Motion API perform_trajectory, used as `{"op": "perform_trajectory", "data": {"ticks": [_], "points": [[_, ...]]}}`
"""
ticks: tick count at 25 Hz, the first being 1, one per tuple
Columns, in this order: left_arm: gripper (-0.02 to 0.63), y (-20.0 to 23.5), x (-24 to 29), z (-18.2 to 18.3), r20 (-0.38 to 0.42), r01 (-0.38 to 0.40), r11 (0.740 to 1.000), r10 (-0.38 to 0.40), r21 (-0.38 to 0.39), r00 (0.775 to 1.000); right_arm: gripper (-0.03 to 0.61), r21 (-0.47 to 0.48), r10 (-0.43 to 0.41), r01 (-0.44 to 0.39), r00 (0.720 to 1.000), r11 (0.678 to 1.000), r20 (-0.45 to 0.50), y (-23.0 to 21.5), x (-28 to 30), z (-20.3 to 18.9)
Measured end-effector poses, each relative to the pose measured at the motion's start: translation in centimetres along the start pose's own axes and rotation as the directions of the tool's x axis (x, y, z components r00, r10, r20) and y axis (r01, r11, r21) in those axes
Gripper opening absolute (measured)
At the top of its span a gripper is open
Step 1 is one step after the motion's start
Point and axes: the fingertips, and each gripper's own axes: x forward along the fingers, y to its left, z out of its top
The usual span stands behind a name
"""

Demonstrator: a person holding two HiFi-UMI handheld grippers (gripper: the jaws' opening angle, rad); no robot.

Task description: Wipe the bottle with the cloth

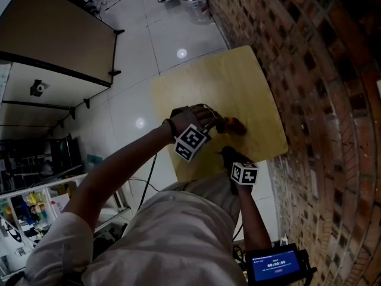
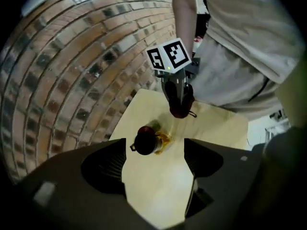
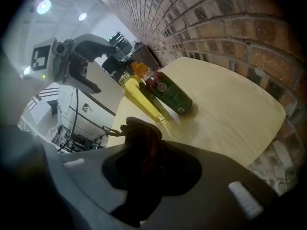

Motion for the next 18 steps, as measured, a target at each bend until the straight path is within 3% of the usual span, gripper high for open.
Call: {"op": "perform_trajectory", "data": {"ticks": [3, 5, 7, 9, 11, 13, 15, 18], "points": [[0.373, 0.9, 0.5, 0.1, -0.016, 0.039, 0.989, -0.037, 0.144, 0.999, 0.081, -0.016, 0.008, -0.008, 1.0, 1.0, 0.011, 0.2, -0.4, 0.9], [0.32, 0.7, 0.9, 0.3, -0.02, 0.08, 0.972, -0.077, 0.222, 0.997, 0.081, -0.018, 0.011, -0.01, 1.0, 1.0, 0.022, 0.3, -0.6, 1.6], [0.239, 0.5, 1.2, 0.5, -0.018, 0.1, 0.957, -0.099, 0.271, 0.995, 0.081, -0.013, 0.014, -0.014, 0.999, 1.0, 0.036, 0.3, -0.7, 2.2], [0.192, 0.8, 1.3, 0.7, -0.02, 0.093, 0.96, -0.091, 0.266, 0.996, 0.081, -0.014, 0.016, -0.015, 0.999, 1.0, 0.051, 0.3, -0.8, 2.7], [0.192, 1.2, 1.4, 0.9, -0.036, 0.085, 0.981, -0.08, 0.172, 0.996, 0.081, -0.045, 0.015, -0.012, 0.998, 0.999, 0.069, 0.7, -0.8, 3.1], [0.189, 1.6, 1.6, 1.1, -0.065, 0.072, 0.997, -0.072, -0.003, 0.995, 0.081, -0.114, 0.032, -0.021, 0.995, 0.993, 0.096, 1.8, -0.7, 3.5], [0.189, 2.2, 1.8, 1.4, -0.091, 0.047, 0.982, -0.064, -0.183, 0.994, 0.081, -0.181, 0.067, -0.043, 0.989, 0.983, 0.129, 3.6, -0.5, 4.0], [0.189, 3.1, 2.2, 1.7, -0.124, 0.006, 0.926, -0.058, -0.378, 0.991, 0.081, -0.199, 0.115, -0.075, 0.974, 0.977, 0.197, 6.0, -0.5, 5.6]]}}
